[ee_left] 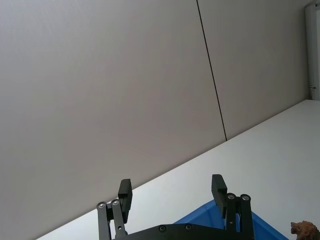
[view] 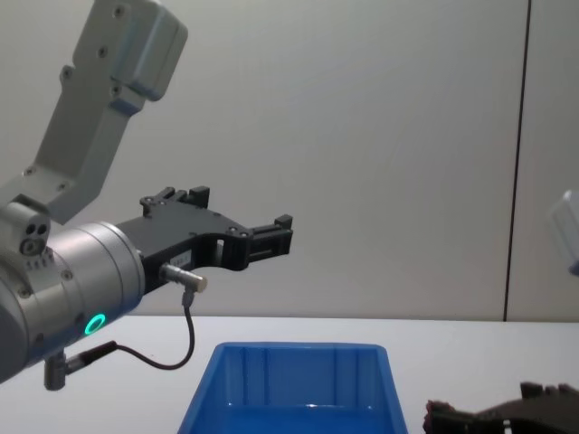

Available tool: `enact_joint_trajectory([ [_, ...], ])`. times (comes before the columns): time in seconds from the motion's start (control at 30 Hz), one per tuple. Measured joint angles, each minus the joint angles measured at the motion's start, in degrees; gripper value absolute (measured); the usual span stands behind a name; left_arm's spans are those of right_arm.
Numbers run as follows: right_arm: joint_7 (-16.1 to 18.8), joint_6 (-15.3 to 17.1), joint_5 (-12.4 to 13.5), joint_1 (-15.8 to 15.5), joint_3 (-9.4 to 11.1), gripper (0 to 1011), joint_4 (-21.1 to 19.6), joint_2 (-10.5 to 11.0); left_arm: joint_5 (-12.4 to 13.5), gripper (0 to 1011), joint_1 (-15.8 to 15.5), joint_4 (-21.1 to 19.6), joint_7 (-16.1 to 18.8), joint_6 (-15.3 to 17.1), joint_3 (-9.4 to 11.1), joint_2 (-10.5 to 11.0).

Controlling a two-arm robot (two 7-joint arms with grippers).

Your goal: Pick up the two dolls from the table and place them into the box.

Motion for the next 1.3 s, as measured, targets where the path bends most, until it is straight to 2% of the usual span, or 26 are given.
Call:
enact_joint_trajectory([
  [0.77,-0.31,1.43,-0.88,0.63,-0.77,1000,4.33,-2.17,0.00,1001,0.00,0.00,0.00,0.00,0.00,0.00],
  [0.87,-0.37,1.42,-1.07,0.89,-0.87,942,5.01,-2.51,0.00,1001,0.00,0.00,0.00,0.00,0.00,0.00],
  [1.03,-0.64,1.57,-1.21,1.36,-0.92,781,6.14,-3.10,0.00,1001,0.00,0.00,0.00,0.00,0.00,0.00],
  [1.07,-0.68,1.64,-1.22,1.42,-0.92,781,6.28,-3.17,0.00,1001,0.00,0.00,0.00,0.00,0.00,0.00],
  [1.17,-0.87,2.06,-1.23,1.72,-0.90,646,6.98,-3.51,0.00,1001,0.00,0.00,0.00,0.00,0.00,0.00],
  [1.3,-0.97,2.45,-1.16,1.96,-0.83,569,7.53,-3.76,0.00,1001,0.00,0.00,0.00,0.00,0.00,0.00],
])
